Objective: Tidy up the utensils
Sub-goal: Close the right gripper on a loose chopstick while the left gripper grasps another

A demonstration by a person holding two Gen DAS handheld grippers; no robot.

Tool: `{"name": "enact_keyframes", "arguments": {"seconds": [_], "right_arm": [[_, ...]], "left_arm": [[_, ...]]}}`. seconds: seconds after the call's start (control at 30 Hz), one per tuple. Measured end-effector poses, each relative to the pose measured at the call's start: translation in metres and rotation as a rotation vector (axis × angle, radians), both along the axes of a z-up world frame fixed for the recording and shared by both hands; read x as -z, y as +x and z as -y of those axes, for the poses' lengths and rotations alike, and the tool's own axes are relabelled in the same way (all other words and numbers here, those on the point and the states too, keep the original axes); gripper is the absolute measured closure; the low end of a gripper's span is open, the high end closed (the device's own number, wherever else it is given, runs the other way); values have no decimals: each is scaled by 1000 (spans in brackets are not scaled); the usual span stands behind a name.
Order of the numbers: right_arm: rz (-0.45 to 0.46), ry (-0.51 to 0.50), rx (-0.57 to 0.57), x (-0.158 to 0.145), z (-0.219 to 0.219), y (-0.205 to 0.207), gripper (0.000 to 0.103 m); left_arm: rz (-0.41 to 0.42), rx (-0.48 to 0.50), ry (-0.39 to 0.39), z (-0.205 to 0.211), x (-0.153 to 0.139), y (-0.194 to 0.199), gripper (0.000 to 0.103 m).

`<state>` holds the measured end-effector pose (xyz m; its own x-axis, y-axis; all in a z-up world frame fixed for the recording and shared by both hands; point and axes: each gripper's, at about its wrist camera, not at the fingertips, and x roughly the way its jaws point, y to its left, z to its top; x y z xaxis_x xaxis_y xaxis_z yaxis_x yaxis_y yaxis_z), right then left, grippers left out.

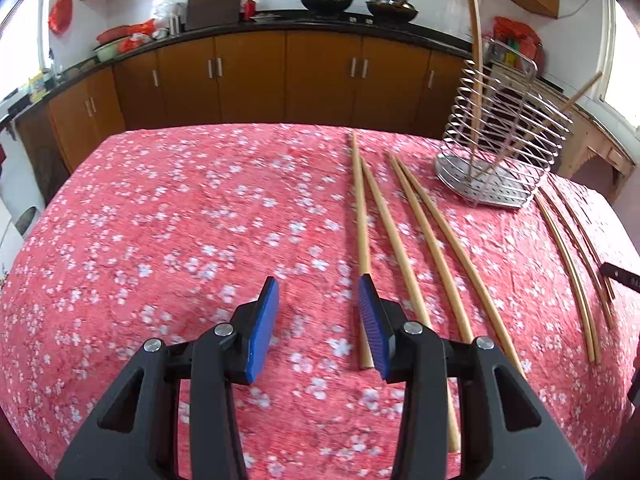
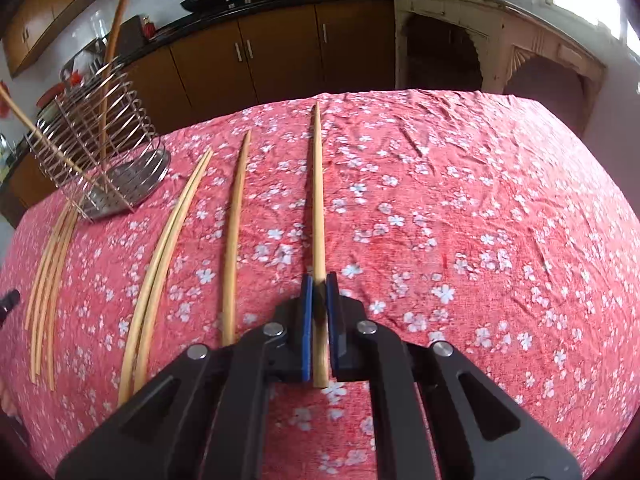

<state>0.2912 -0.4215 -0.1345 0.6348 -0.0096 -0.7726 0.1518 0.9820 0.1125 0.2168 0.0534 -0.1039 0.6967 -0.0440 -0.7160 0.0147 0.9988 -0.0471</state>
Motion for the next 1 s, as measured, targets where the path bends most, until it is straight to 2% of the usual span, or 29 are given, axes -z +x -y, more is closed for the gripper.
{"name": "enact_keyframes", "arguments": {"seconds": [0.17,0.27,0.33,0.43,0.67,1.0], "right_arm": [[4,-20,-44,0,-6,-4,95],[7,-31,-54,0,-9,-5,95],[8,-39,-58,0,-10,-4,95],[16,-58,-66,2,-15,-4,95],[33,-75,-75,5,-18,-6,95],[33,-65,-75,4,-16,-7,95]], "left_arm": [[-34,46,26,14,7,4,62],[-70,60,42,22,13,9,74],[-71,60,69,27,14,11,85],[-71,33,84,29,16,15,95],[-73,20,49,26,18,19,95],[-74,21,48,18,15,18,95]]}}
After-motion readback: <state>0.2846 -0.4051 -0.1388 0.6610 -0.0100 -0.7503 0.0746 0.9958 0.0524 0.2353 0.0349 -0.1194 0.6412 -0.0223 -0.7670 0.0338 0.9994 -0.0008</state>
